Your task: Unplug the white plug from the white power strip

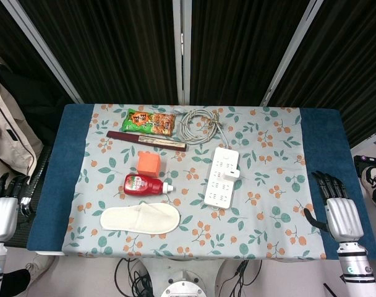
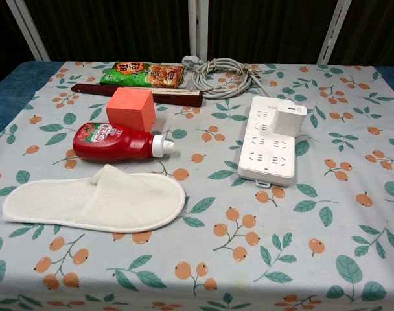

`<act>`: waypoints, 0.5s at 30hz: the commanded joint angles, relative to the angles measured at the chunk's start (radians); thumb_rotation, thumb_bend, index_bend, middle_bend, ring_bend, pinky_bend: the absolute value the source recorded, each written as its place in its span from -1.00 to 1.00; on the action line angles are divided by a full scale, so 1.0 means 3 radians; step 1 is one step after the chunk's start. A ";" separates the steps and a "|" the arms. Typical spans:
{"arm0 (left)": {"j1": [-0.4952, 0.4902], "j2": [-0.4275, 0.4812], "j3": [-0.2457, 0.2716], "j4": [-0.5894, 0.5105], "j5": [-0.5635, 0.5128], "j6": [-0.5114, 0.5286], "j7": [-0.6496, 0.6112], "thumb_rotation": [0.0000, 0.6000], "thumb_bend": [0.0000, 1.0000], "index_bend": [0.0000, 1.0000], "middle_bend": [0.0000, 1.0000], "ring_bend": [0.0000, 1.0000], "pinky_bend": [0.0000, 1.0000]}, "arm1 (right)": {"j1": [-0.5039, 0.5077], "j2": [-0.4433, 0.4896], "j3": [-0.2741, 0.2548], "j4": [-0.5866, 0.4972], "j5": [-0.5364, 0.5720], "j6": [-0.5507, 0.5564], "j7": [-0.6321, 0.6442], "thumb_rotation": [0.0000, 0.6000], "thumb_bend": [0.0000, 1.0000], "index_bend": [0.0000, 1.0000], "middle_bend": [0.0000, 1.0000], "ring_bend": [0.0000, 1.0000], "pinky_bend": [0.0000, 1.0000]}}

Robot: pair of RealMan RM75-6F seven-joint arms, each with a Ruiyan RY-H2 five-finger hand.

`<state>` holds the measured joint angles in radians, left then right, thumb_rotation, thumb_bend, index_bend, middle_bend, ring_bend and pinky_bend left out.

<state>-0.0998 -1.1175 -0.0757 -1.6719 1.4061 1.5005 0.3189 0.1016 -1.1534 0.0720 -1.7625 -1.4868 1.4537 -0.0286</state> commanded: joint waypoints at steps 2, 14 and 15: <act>-0.0035 -0.0025 -0.0013 0.0052 -0.0022 -0.0056 -0.0016 1.00 -0.76 -0.69 -0.70 -0.98 -1.00 | 0.0015 -0.0022 0.0001 -0.0015 0.0027 -0.0035 -0.0053 1.00 -0.54 -1.00 -0.85 -1.00 -0.84; -0.0184 -0.0070 0.0031 -0.0019 0.0252 -0.0180 -0.0158 1.00 -0.76 -0.69 -0.69 -0.98 -1.00 | 0.0168 0.0068 0.0045 -0.0084 0.0014 -0.0235 -0.0086 1.00 -0.54 -1.00 -0.84 -1.00 -0.84; -0.0224 -0.0078 0.0037 -0.0032 0.0309 -0.0216 -0.0184 1.00 -0.76 -0.69 -0.69 -0.98 -1.00 | 0.0208 0.0089 0.0061 -0.0092 0.0006 -0.0281 -0.0085 1.00 -0.54 -1.00 -0.83 -1.00 -0.83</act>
<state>-0.1457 -1.1366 -0.0688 -1.6713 1.4709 1.4548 0.2824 0.1447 -1.1386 0.0821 -1.7847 -1.4817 1.3912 -0.0551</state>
